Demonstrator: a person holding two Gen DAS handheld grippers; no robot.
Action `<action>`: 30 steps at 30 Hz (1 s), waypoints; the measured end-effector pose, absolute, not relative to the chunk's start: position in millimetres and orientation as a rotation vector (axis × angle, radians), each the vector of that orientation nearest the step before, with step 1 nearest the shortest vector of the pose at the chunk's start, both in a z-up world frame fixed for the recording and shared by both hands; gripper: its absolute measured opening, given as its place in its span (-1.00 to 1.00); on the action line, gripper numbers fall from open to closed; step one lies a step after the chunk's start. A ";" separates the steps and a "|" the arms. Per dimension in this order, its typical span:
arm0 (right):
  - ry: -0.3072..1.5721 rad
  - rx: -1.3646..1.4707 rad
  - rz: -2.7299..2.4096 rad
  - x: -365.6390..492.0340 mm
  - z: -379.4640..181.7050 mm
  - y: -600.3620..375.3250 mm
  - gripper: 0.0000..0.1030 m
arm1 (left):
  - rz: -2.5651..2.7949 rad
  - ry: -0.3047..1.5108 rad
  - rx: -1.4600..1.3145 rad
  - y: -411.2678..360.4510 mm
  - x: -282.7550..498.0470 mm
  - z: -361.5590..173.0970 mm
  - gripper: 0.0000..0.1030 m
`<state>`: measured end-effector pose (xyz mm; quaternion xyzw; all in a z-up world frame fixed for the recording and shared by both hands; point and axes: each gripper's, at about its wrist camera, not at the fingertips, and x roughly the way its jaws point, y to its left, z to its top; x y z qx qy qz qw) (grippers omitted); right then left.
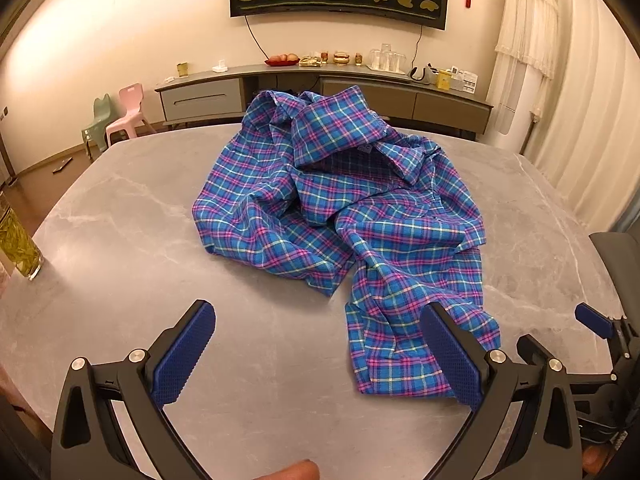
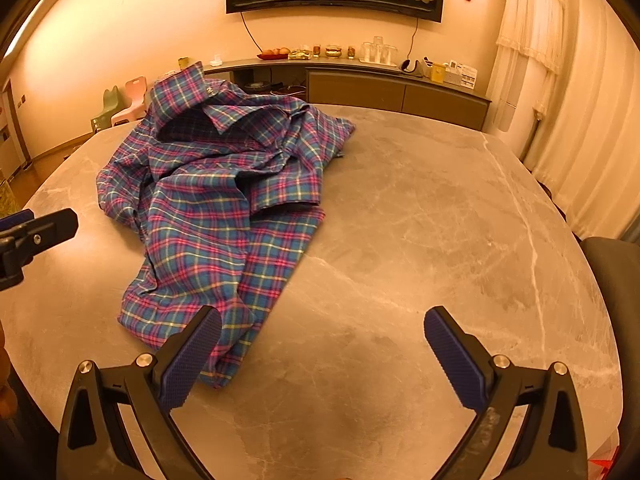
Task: Fold clothes
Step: 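Move both grippers open toward the crumpled plaid shirt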
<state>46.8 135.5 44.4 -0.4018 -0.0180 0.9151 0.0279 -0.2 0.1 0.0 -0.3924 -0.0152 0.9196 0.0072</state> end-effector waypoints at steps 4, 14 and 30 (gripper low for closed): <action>-0.046 -1.242 2.831 46.9 44.8 135.1 0.99 | 2.872 -0.047 -1.213 2.4 0.8 0.1 1.00; -0.113 -1.215 2.829 38.5 55.5 120.2 0.99 | 2.800 0.056 -1.193 12.8 5.3 4.5 1.00; -0.119 -1.229 2.861 34.8 62.9 108.0 0.99 | 2.781 -0.032 -1.195 -2.1 15.8 1.8 0.99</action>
